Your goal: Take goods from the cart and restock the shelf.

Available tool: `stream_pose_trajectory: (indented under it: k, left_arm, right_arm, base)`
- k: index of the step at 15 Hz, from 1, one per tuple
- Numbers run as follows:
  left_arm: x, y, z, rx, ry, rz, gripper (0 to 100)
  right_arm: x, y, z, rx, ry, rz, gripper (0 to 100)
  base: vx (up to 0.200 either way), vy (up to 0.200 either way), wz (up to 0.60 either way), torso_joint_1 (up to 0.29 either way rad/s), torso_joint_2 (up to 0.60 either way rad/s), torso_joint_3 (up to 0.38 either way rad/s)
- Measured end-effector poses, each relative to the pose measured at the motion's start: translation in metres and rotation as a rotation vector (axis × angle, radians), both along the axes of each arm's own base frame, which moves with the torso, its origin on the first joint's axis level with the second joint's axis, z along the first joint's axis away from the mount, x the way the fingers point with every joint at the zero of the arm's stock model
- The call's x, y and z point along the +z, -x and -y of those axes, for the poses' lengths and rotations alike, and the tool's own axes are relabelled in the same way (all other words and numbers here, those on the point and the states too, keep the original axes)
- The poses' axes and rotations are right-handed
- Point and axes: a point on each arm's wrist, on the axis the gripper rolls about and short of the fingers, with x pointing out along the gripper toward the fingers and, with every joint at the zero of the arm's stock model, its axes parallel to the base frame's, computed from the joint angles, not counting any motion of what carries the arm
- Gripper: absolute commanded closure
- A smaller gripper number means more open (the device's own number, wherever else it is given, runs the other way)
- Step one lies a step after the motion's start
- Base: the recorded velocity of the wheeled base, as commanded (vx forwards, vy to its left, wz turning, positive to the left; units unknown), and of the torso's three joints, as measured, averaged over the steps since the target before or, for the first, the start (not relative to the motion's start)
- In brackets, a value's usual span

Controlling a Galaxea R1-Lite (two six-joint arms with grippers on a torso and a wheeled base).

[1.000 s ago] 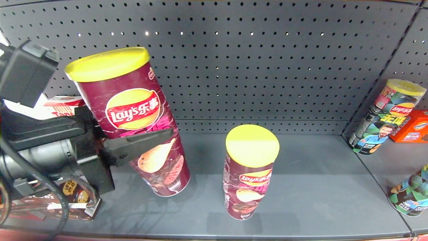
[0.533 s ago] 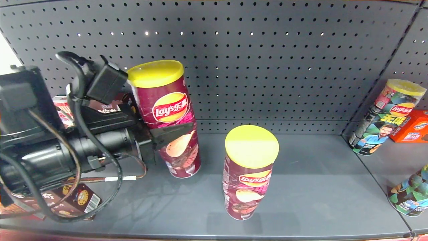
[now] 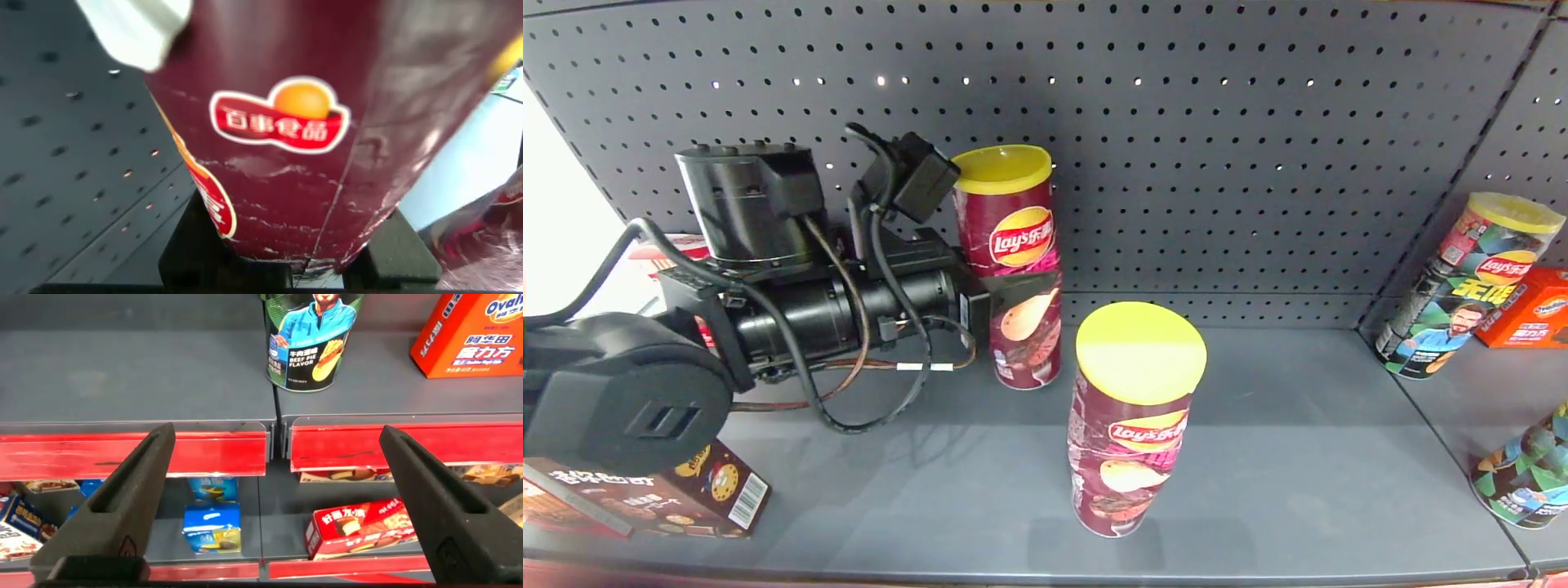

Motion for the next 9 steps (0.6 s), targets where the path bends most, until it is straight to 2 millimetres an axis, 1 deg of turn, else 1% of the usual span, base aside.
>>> stream_pose_trajectory:
  k: [6, 9]
  left_arm:
    - [-0.013, -0.039, 0.021, -0.033, -0.004, -0.015, 100]
    - [-0.023, -0.053, 0.032, -0.042, -0.010, -0.026, 100]
  right_arm:
    - [0.000, 0.000, 0.000, 0.000, 0.000, 0.001, 0]
    - [0.000, 0.000, 0.000, 0.000, 0.000, 0.001, 0]
  base:
    - [0.000, 0.000, 0.00, 0.000, 0.00, 0.000]
    - [0.000, 0.000, 0.00, 0.000, 0.00, 0.000]
